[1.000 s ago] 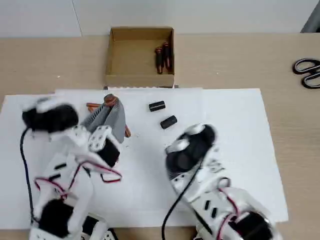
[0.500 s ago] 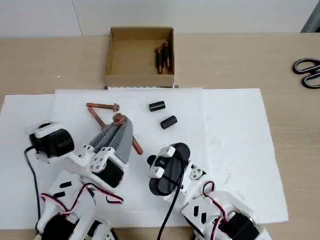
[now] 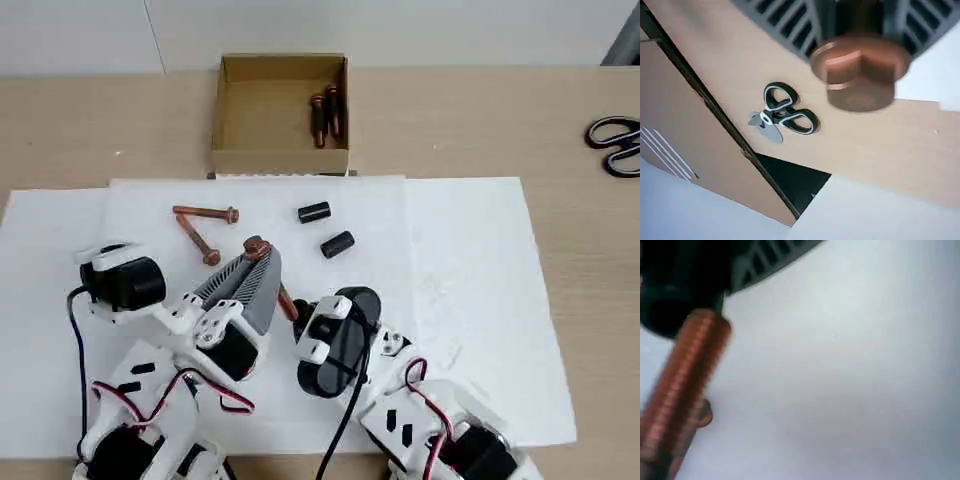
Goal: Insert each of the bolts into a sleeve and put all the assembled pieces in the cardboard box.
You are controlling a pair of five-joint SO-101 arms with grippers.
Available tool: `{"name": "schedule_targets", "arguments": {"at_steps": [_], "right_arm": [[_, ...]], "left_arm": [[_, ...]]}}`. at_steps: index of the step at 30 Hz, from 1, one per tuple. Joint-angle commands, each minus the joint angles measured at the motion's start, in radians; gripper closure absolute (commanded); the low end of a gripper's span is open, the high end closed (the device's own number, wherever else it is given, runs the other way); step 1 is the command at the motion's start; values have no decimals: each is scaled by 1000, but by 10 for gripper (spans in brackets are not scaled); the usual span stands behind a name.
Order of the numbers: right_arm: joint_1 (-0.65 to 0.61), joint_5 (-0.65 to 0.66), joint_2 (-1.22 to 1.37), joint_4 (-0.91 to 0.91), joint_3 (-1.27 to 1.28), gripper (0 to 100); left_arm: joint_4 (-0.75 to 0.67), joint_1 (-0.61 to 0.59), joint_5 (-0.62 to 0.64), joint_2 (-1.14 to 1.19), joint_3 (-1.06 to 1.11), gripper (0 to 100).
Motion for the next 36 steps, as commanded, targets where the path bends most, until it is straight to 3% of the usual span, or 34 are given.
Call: {"name": "schedule_targets", "arguments": {"at_steps": [1,20,27,36], "right_arm": [[-7,11,-13,-33,-12,996],[-68,8,-12,-35,-8,996],[-12,9,-19,-39,-14,996],[-12,9,-13,-39,-40,996]], "left_arm": [[-5,3,3,-2,-2,994],[-60,-2,-26,-3,30,994],[77,6,-84,-5,-16,994],[292,132,-84,-3,-87,994]]}}
